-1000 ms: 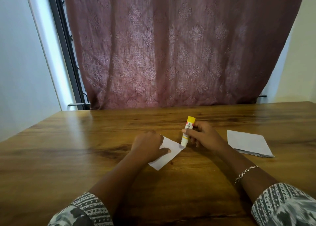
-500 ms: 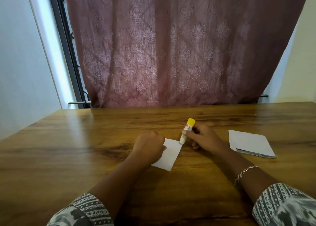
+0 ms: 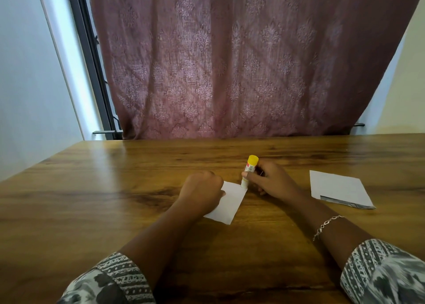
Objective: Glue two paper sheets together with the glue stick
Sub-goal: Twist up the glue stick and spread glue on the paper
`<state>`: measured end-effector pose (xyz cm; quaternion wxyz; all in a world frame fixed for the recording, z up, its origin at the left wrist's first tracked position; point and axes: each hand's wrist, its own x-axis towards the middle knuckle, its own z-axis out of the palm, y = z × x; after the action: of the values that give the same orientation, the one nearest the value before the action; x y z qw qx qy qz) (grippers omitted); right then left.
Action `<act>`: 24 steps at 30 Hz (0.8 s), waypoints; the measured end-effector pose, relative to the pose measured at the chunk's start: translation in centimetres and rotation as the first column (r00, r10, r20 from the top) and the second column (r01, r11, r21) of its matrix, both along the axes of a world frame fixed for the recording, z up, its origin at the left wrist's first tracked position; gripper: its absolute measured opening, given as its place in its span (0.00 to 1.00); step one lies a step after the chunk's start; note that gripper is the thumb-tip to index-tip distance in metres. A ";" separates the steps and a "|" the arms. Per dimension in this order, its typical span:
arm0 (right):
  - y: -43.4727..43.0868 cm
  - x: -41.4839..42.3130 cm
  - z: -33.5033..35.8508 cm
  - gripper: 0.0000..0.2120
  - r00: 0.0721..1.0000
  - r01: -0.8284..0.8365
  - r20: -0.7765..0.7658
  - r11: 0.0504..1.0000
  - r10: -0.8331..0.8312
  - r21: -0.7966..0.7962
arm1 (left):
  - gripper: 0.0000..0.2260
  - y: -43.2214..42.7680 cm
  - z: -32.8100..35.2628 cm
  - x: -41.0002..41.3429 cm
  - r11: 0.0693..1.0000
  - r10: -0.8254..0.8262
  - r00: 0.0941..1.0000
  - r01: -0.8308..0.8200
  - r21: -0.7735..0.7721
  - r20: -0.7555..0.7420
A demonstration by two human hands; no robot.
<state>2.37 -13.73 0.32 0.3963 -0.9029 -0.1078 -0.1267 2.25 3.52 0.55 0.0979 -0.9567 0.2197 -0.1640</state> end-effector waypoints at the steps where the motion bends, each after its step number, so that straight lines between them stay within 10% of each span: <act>1: 0.1 0.0 0.0 0.12 1.000 0.002 0.000 1.000 -0.002 -0.006 | 0.16 0.0 0.0 0.0 1.000 0.000 1.000 0.000 -0.002 0.002; 24: 1.1 -1.7 0.6 0.04 0.973 -0.218 0.054 0.972 0.224 -0.090 | 0.15 0.2 0.0 0.0 0.999 0.008 1.000 -0.008 -0.052 -0.003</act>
<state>0.62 -12.67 0.95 0.3665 -0.8965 -0.2254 -0.1059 2.25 3.69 0.52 0.0733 -0.9600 0.2115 -0.1681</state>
